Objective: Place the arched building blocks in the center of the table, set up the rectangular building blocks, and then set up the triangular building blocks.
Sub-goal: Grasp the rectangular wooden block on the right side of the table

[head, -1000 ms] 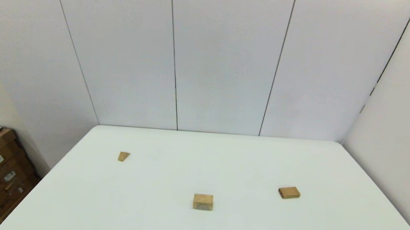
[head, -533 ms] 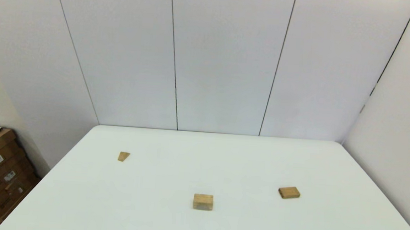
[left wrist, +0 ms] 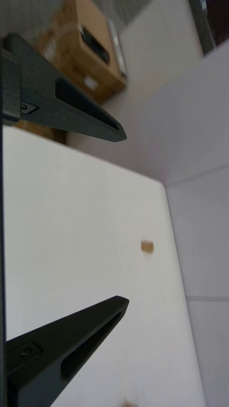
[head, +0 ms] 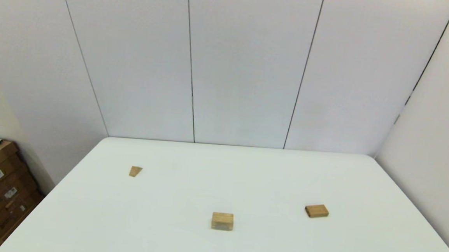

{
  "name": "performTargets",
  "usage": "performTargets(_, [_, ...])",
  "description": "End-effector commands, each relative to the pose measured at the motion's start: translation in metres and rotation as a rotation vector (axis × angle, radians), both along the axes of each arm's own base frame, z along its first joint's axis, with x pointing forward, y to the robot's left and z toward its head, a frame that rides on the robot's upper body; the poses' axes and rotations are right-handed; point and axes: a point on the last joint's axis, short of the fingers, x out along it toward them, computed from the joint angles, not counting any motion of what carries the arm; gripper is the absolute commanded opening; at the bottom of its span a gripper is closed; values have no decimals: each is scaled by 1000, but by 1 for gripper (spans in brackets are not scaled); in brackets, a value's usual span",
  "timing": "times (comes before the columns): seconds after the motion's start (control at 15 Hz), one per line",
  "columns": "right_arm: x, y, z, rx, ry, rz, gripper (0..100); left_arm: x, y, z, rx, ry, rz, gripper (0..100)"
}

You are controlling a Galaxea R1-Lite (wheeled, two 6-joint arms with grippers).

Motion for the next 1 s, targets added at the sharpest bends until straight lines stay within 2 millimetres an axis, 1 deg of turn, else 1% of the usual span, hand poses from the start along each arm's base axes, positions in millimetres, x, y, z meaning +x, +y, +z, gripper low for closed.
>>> performTargets(0.07, [0, 0, 0, 0, 0, 1, 100, 8, -3, -14, -43, -9, -139, 100])
performTargets(0.4, [0, 0, 0, 0, 0, 1, 100, 8, -3, -15, -68, -2, -130, 100])
performTargets(0.67, [0, 0, 0, 0, 0, 1, 100, 8, -3, -15, -195, -9, -112, 100])
performTargets(1.0, [0, 0, 0, -1, 0, 1, 100, 8, -2, -15, -210, -12, -89, 100])
